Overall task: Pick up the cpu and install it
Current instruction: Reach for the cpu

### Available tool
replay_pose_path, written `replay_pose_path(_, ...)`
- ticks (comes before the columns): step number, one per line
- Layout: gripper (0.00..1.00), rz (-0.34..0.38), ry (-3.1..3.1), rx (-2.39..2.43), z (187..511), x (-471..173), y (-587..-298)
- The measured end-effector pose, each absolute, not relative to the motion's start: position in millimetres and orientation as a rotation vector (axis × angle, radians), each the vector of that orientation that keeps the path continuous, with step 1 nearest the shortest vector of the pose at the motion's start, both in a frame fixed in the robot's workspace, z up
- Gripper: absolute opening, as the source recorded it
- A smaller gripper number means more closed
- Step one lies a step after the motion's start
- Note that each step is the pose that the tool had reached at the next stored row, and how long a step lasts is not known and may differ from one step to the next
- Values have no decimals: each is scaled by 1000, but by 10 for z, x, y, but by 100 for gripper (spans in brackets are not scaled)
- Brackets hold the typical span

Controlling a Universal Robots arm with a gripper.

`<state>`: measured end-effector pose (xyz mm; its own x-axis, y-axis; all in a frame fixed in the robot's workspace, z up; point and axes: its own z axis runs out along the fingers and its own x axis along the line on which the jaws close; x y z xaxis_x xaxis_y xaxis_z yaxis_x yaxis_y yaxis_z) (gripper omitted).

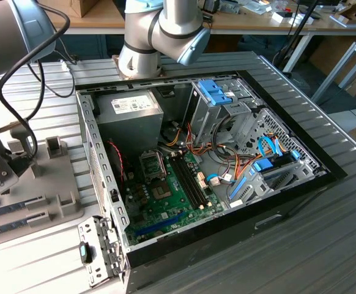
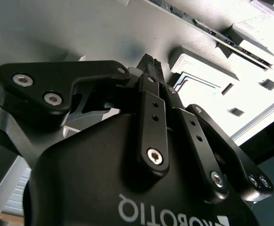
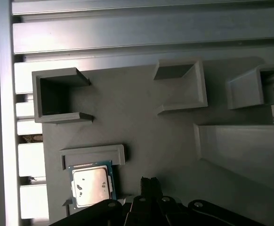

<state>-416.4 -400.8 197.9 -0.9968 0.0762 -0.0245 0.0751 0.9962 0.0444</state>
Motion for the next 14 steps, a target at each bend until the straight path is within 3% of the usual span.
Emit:
replay_pose_path(8, 10, 68, 3112, 118, 1965, -4164, -4008)
replay_pose_path(14, 10, 69, 3100, 117, 2144, -4197, -4008)
